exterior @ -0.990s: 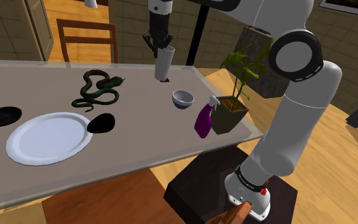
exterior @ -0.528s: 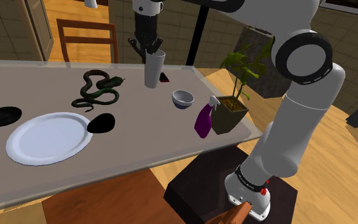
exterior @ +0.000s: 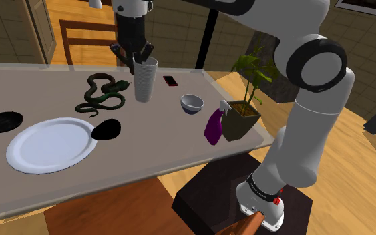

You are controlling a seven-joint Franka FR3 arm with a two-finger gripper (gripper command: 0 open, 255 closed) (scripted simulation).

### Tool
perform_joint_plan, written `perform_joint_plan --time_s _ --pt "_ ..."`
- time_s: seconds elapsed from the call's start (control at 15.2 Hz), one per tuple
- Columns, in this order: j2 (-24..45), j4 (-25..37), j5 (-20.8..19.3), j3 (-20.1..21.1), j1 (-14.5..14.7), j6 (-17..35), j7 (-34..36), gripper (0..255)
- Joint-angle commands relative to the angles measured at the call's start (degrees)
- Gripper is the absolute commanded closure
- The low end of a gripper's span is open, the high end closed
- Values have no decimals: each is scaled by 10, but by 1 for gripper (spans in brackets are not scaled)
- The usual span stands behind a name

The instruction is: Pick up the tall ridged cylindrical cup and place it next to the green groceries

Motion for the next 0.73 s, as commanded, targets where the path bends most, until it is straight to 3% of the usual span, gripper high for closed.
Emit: perform_joint_plan --time_s 0.0,0.53,0.66 --pt "13 19 -4 10 19 -8 27 255" --pt "108 158 -29 39 105 -62 125 255" --pt "98 126 -26 39 101 -40 126 255"
